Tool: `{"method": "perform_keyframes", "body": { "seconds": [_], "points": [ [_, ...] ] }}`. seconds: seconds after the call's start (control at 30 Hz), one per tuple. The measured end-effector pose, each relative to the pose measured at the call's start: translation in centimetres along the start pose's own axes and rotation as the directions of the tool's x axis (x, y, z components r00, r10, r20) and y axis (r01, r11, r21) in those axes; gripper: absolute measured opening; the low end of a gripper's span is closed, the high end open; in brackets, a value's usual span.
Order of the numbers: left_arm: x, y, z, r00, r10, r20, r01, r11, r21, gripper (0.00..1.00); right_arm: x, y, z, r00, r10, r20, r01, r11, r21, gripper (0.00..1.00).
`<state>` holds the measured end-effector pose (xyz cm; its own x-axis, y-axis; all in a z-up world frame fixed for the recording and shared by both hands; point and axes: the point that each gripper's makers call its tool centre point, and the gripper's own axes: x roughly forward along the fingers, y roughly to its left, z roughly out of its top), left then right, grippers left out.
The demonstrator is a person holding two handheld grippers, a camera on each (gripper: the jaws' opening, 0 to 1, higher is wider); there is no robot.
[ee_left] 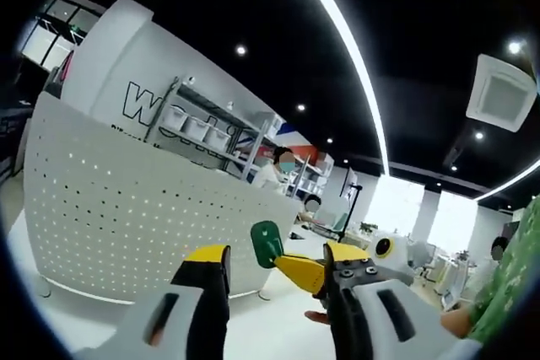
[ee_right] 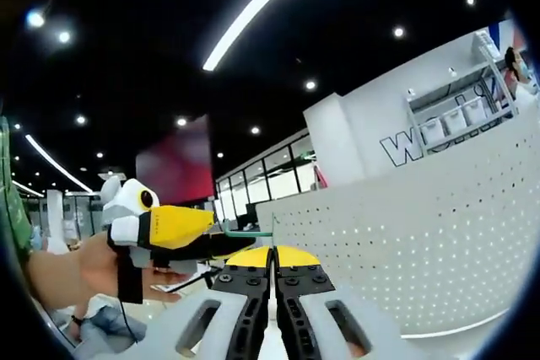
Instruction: Insert the hook assembly into the mounting plate slot until the hook locks in place.
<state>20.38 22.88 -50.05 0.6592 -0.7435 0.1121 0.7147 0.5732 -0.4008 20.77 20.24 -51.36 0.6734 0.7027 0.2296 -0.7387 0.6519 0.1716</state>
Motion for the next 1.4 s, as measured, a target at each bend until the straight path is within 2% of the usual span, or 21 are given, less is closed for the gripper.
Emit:
{"method": "perform_keyframes", "body": {
  "seconds": [0.17, 0.67, 1.0, 1.4],
  "points": [
    [0.1, -0.3, -0.1, 1.000, -0.006, 0.007, 0.006, 0.999, -0.040, 0.37, 0.1, 0.5, 0.1, 1.000, 0.009, 0.009, -0.009, 1.000, -0.025, 0.00],
    [-0.1, -0.2, 0.3, 0.999, 0.007, 0.039, -0.005, 0.999, -0.043, 0.22, 0.1, 1.3, 0.1, 1.000, 0.015, 0.022, -0.014, 0.999, -0.041, 0.00],
    [0.0, 0.1, 0.2, 0.999, 0.013, 0.043, -0.011, 0.999, -0.048, 0.16, 0.2, 1.6, 0.2, 0.999, 0.016, 0.041, -0.014, 0.999, -0.043, 0.00],
    [0.1, 0.1, 0.2, 0.999, 0.014, 0.047, -0.011, 0.998, -0.063, 0.14, 0.1, 1.7, 0.4, 0.997, 0.029, 0.074, -0.024, 0.997, -0.070, 0.00]
  ]
}}
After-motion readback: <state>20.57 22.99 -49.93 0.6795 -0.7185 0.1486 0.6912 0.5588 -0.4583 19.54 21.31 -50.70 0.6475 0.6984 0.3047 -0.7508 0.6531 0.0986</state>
